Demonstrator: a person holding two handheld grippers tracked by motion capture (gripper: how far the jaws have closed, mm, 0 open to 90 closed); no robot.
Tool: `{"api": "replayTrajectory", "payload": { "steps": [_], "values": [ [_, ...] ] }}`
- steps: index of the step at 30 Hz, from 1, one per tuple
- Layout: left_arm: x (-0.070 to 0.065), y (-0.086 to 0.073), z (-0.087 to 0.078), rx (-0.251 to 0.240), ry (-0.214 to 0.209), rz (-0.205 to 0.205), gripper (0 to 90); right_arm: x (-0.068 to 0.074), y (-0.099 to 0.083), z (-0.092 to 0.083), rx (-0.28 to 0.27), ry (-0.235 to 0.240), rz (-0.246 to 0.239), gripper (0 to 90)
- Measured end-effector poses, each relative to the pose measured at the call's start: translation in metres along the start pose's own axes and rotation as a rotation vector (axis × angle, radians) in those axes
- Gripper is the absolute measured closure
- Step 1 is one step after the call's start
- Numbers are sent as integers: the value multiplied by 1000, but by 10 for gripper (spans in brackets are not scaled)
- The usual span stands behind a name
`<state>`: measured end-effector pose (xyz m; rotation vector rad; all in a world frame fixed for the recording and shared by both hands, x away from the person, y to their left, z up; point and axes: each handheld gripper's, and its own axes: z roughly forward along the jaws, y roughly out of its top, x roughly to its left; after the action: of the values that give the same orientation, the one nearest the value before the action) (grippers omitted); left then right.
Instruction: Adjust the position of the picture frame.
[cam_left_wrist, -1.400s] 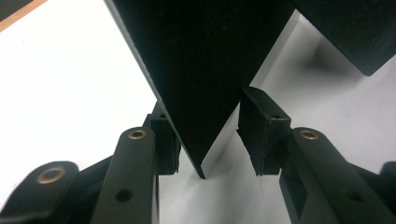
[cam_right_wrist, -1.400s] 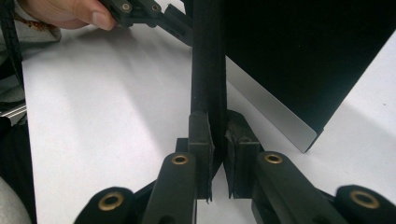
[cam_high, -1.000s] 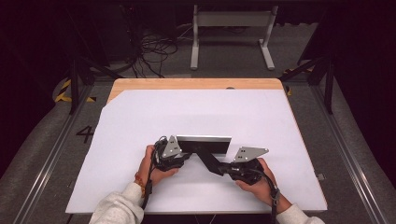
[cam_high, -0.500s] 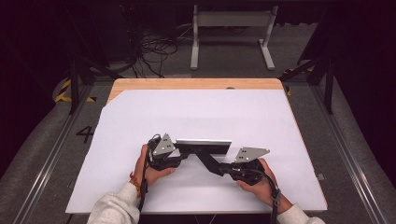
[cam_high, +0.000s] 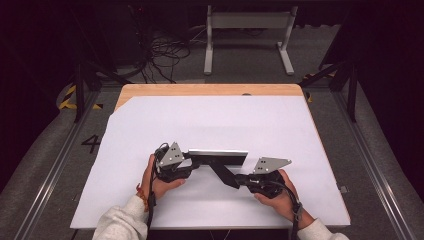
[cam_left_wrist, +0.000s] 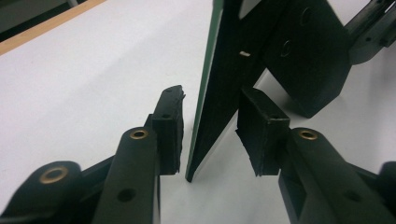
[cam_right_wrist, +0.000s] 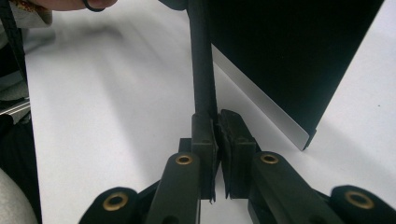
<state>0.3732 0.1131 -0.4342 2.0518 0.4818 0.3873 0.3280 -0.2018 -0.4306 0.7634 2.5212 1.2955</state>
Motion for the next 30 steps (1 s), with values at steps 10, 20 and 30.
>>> {"api": "replayTrajectory", "payload": {
  "steps": [10,20,30],
  "values": [
    [-2,-2,5,21,10,16,670,1,1,-1,-3,8,-10,876],
    [-4,-2,5,20,20,23,673,3,2,-1,4,9,-20,879],
    [-5,-1,5,27,30,44,674,5,0,-1,6,2,-25,880]
  ]
}}
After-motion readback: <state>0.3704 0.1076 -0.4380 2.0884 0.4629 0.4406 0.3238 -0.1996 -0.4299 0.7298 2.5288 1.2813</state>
